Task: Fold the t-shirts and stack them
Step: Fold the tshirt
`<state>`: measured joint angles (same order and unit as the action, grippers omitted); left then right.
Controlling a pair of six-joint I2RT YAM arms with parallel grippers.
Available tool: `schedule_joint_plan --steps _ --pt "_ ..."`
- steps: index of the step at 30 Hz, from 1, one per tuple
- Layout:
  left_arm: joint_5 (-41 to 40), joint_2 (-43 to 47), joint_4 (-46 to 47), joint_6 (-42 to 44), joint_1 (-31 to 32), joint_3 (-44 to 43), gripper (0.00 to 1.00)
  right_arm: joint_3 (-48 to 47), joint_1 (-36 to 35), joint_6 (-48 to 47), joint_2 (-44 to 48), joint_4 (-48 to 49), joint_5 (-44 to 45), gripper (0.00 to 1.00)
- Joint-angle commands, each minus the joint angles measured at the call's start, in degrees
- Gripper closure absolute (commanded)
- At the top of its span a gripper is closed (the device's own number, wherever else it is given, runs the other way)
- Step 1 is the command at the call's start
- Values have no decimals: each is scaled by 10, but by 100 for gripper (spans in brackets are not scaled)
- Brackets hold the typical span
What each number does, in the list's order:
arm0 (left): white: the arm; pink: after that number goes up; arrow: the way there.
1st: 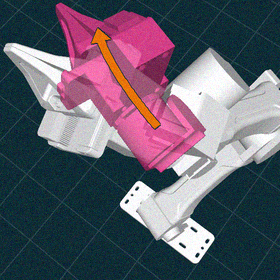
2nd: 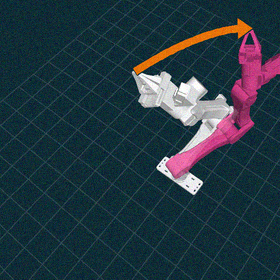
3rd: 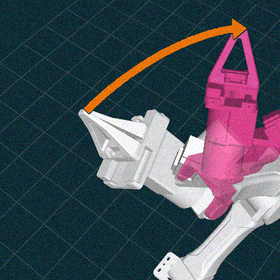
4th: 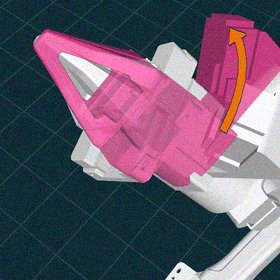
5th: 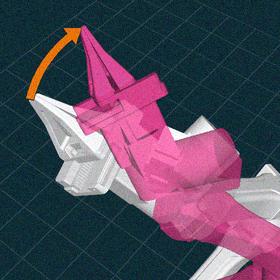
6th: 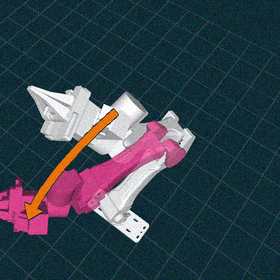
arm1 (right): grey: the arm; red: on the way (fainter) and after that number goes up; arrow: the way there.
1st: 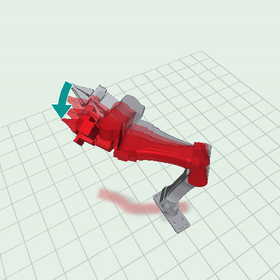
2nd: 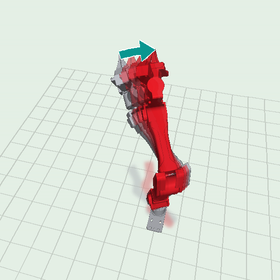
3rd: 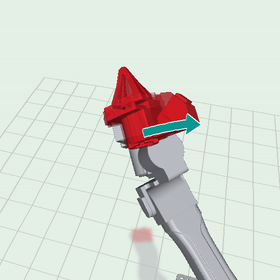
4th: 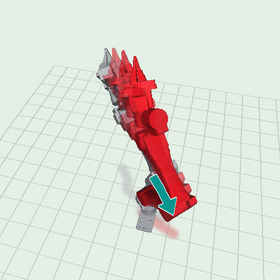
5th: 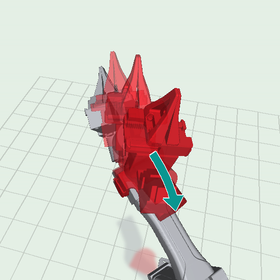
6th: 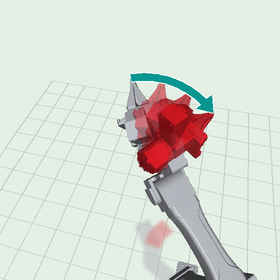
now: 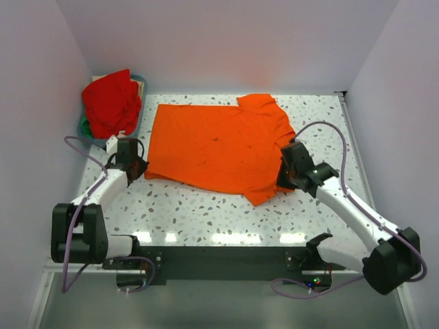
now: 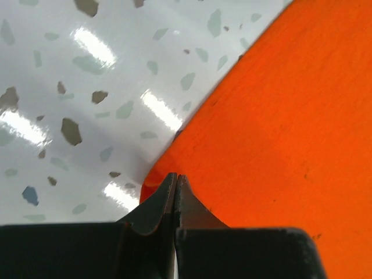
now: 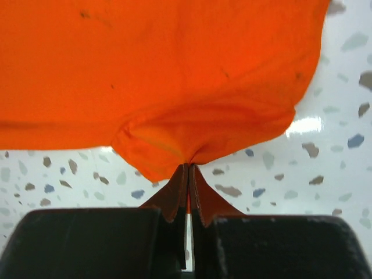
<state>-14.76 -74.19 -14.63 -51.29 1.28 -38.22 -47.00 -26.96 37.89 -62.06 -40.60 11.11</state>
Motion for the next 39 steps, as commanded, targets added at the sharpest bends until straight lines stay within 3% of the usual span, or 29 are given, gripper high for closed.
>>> schedule_joint_plan --steps 1,9,16,26,39 --pt "-1 -42 22 21 2 -65 100 -75 2 -47 -61 39 44 100" --pt "3 -162 21 34 2 -171 100 -184 55 -77 -204 80 2 100" --pt "7 -215 22 35 2 -221 100 -245 92 -91 -263 97 -31 100" --pt "1 -260 7 44 0 -287 100 -272 117 -91 -294 112 -42 100" --pt "1 -291 14 42 -3 -308 100 -288 162 -88 -319 141 -79 100"
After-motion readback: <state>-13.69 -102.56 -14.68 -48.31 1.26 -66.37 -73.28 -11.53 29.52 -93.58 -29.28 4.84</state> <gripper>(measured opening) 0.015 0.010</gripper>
